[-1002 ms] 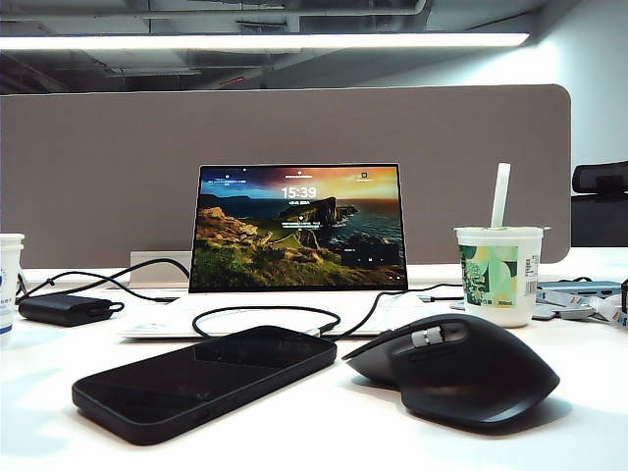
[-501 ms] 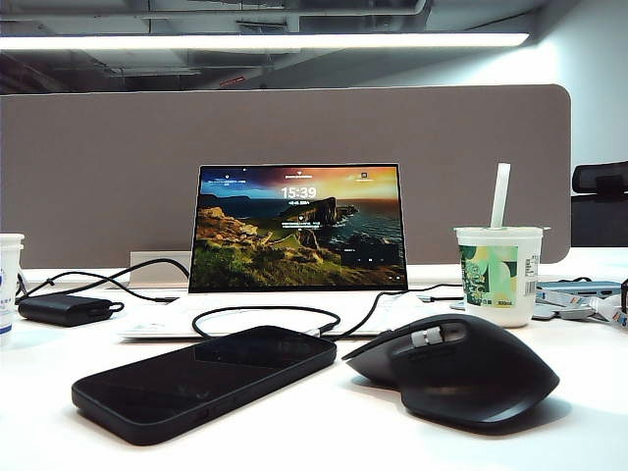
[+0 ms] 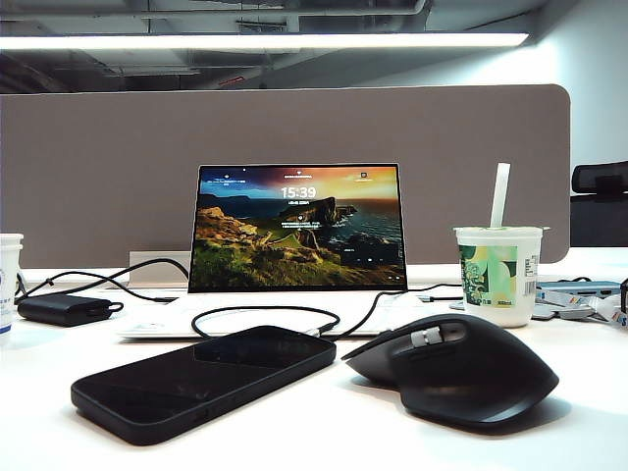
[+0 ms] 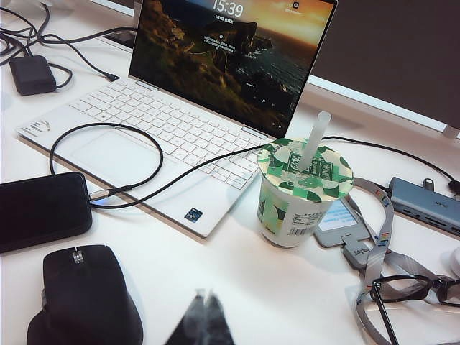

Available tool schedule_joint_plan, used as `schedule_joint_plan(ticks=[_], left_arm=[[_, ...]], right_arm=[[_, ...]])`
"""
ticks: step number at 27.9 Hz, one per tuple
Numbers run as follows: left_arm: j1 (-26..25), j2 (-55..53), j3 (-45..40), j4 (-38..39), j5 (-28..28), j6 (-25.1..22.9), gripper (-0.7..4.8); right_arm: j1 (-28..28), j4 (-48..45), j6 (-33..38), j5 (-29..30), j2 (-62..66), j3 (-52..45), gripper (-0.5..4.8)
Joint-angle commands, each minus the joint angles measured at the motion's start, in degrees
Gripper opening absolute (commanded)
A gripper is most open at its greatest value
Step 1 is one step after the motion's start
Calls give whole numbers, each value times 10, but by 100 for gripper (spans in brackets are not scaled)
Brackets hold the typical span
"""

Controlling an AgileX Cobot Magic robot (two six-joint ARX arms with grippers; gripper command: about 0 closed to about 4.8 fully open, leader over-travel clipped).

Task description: Pick up the black phone, pick up the charger plug, insert the charger plug into the phone's charging port, and finally place the connected phone back on the desk.

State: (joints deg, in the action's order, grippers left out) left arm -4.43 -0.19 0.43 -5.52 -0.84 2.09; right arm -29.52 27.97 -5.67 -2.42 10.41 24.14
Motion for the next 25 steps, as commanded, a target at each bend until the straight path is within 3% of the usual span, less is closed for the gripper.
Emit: schedule_joint_plan(ticks=[1,25], left_arm=[[24,0,0,-9,2,-39,-6],[29,0,0,-5,-9,-42,-5]], right_arm=[[-1,-8,-1,-4,0,3,0],[-1,-8,-1,-5,0,3,0]])
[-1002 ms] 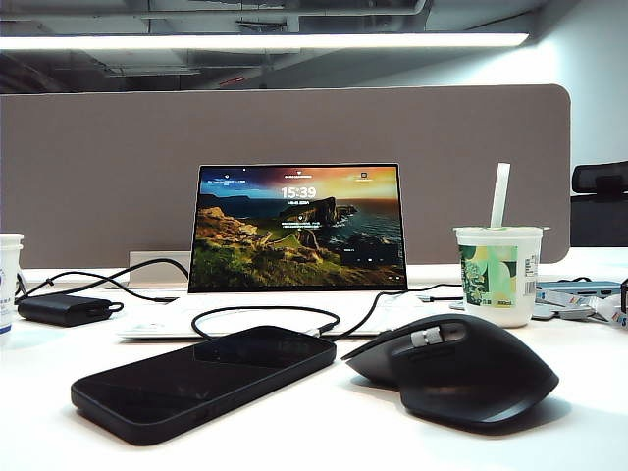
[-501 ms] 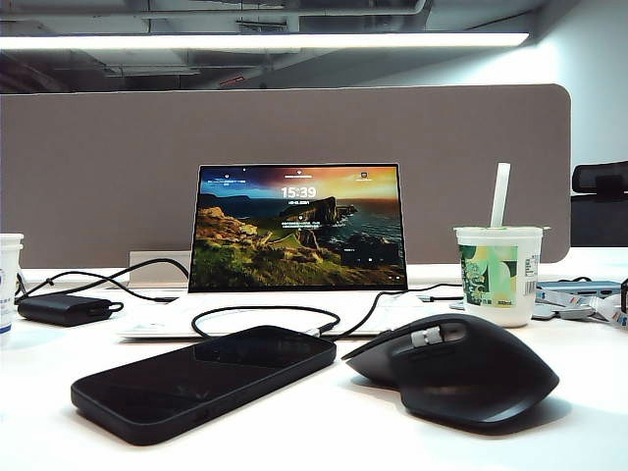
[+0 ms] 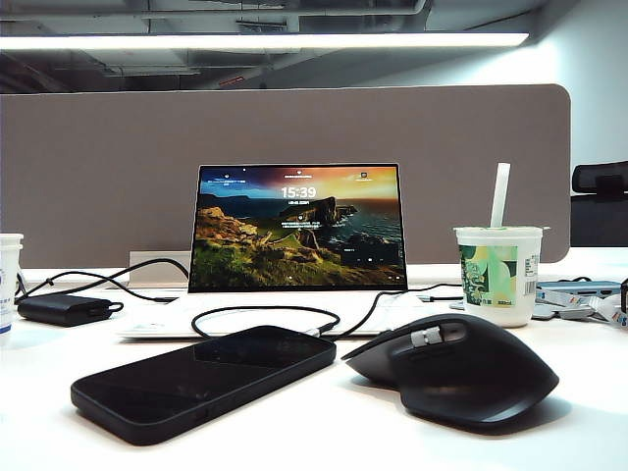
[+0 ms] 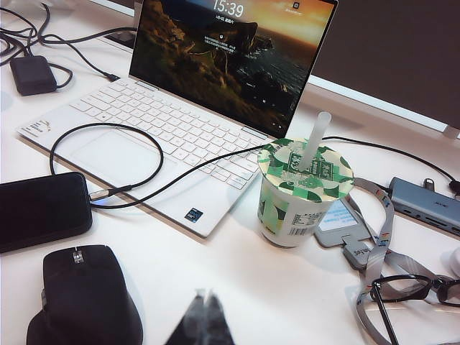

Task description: Pick up the black phone, pick up the charger plug, insert the charger plug into the phone's charging port, and finally place the connected phone back on the desk.

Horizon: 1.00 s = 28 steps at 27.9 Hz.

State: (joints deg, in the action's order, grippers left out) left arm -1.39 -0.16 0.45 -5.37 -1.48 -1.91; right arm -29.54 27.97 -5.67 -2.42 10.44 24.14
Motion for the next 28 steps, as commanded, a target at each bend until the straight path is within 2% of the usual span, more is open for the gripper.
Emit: schedule_joint_plan(ticks=[1,6,11,16,21,28], left_arm=[[-1,0,0,-7,-2,-2,-5],[-1,0,0,-7,-2,-2,-5],[-1,0,0,-7,-2,-2,-5],[-1,0,0,-7,-2,-2,-5],[-1,-1,0,-5,-2,-2,-5],[-1,0,0,4,0,-2,-5]], right_arm=[[-1,-8,-1,-5,0,3,0],[-1,-10,-1,-6,0,3,0],[21,-44,-1,-45,-17,-35,0],[74,-115,0,1,-106,-133,0],[125,-131,2,50,-97,-170,0],[173,-179,16,37,-103,-210,0]])
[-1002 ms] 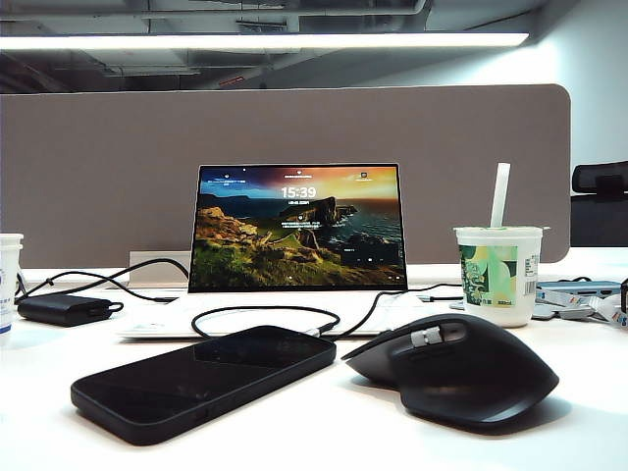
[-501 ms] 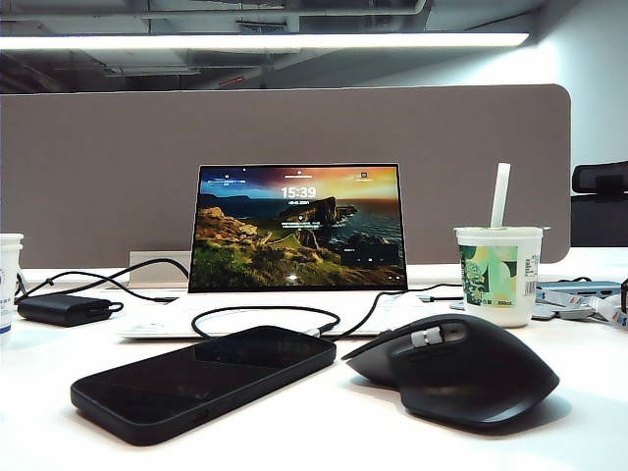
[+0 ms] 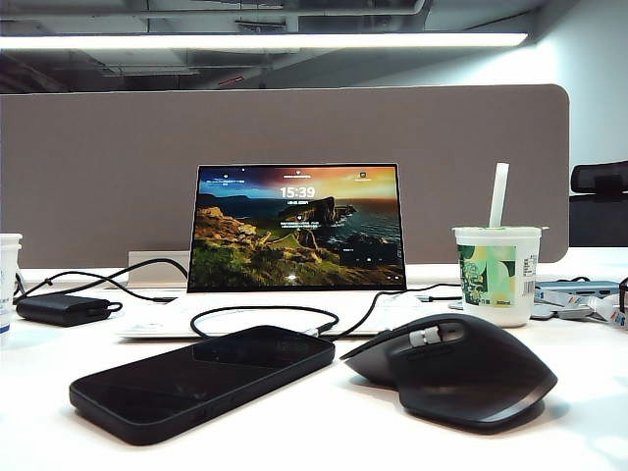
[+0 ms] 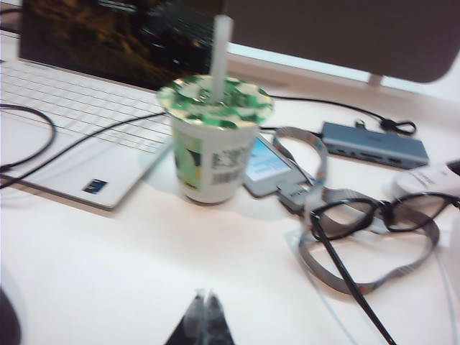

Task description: Pick up the black phone, pick up the charger plug, insert the charger plug into the phone's charging port, and finally place the connected phone back on the desk.

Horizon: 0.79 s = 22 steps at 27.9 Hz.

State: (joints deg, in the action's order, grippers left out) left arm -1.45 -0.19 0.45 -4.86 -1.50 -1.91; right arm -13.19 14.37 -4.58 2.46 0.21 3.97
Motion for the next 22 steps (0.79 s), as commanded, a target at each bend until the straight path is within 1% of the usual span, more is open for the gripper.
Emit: schedule_joint_plan(ticks=[1,6,8,11,12,15,19,22], left_arm=[[0,0,0,-1,0,-2,-5],[-1,0,0,-1,0,-2,-5],[0,0,0,-1,0,-2,-5],[0,0,0,-1,0,-2,-5],[0,0,0,-1,0,-2,-5],[0,0,0,0,0,-2,-5],[0,0,0,0,0,-2,-5],[0,0,0,0,0,-2,-5]], right_arm=[[15,-56,5,-20,0,-14,0],[22,-132,5,-83,0,-37,0],[22,-142,5,-117,0,-37,0],[22,-156,5,-148,0,-37,0],[23,-156,12,-148,0,-37,0],[31,-157,78,-136,0,-37,0],[60,-160,82,-84,0,-37,0],[77,-161,82,-78,0,-37,0]])
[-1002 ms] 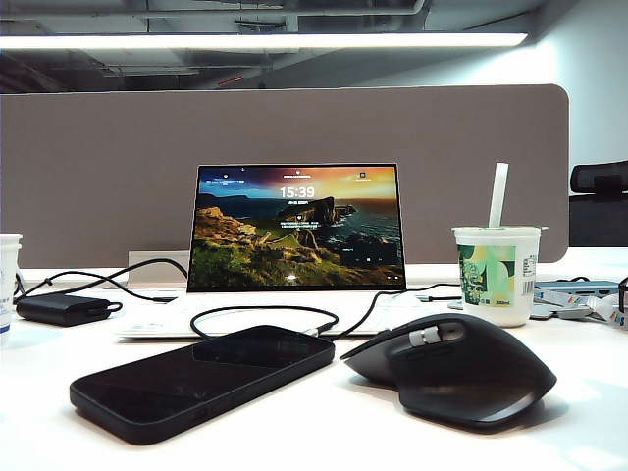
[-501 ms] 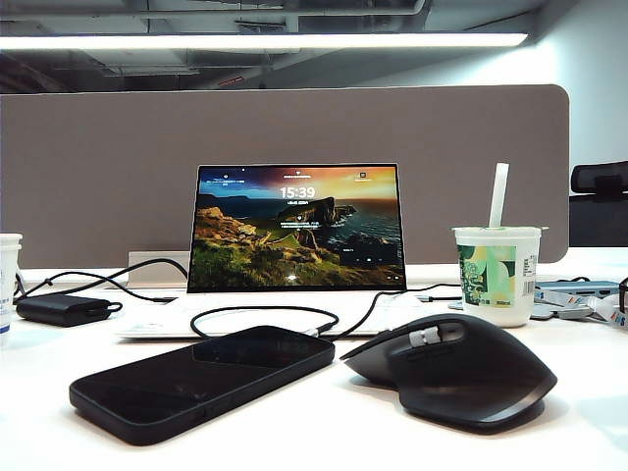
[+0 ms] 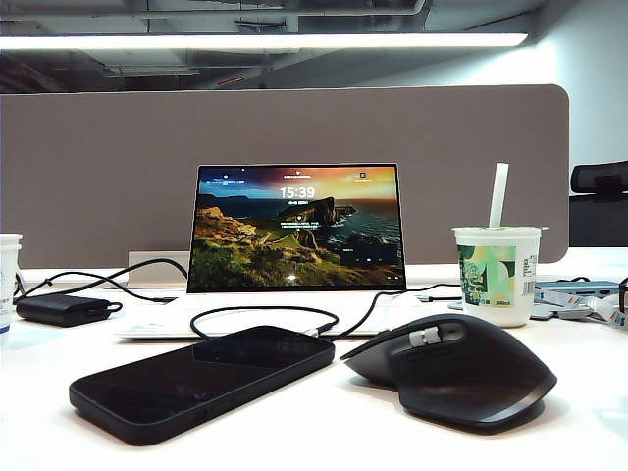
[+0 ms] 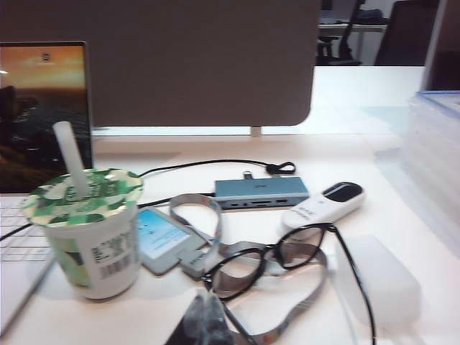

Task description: Pick up the black phone, pick up the charger plug, insert the charger plug into the phone's charging port, and finally place the connected phone back on the desk.

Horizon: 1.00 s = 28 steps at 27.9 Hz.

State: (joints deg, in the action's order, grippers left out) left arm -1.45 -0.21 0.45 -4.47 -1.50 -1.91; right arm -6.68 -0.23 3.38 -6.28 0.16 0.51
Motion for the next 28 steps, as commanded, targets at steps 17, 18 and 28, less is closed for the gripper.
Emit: schedule_joint_plan(ticks=[17,18,28], left_arm=[[-1,0,0,-3,0,-2,-5],[0,0,0,-3,0,-2,-5],[0,0,0,-3,0,-2,-5]], right_arm=[[19,-17,-2,15,0,-2,0],[19,-17,-2,15,0,-2,0],[19,-17,-2,15,0,-2,0]])
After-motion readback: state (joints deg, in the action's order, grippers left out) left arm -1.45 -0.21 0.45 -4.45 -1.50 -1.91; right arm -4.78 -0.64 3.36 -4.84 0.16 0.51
